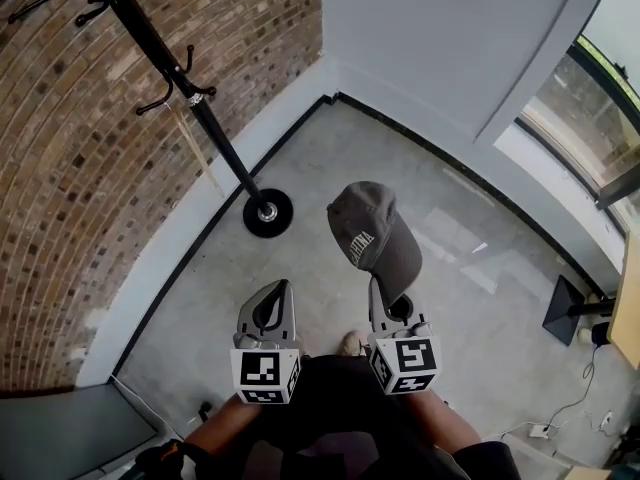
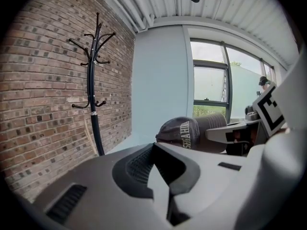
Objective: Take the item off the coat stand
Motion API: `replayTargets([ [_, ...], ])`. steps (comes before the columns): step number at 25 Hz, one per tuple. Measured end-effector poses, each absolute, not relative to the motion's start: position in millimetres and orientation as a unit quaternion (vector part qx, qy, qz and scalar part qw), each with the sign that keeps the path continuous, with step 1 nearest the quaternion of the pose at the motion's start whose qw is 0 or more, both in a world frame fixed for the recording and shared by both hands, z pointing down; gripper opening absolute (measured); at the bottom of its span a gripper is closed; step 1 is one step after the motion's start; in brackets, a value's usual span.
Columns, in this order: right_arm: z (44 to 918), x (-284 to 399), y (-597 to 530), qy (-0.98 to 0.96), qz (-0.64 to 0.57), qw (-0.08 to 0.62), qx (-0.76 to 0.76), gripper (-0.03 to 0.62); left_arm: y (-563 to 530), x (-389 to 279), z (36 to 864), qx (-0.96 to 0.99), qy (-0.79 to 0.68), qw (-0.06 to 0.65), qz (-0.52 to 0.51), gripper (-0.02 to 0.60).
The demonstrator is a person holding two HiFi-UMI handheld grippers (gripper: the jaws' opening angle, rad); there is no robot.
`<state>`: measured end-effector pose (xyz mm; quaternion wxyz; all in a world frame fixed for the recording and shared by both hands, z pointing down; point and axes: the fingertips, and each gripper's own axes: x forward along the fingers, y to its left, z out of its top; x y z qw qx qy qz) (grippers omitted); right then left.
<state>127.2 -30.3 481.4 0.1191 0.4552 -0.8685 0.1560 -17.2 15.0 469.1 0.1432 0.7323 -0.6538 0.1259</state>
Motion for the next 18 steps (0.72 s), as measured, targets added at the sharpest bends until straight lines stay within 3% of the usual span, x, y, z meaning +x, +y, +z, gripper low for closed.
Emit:
replayTargets([
  [18,475.2,89.6,-20.0,-0.87,0.139,0.137,0.454,0.035,26.8,-58.5,466.4,0.726,-0.664,0.146,0.108,0.026],
])
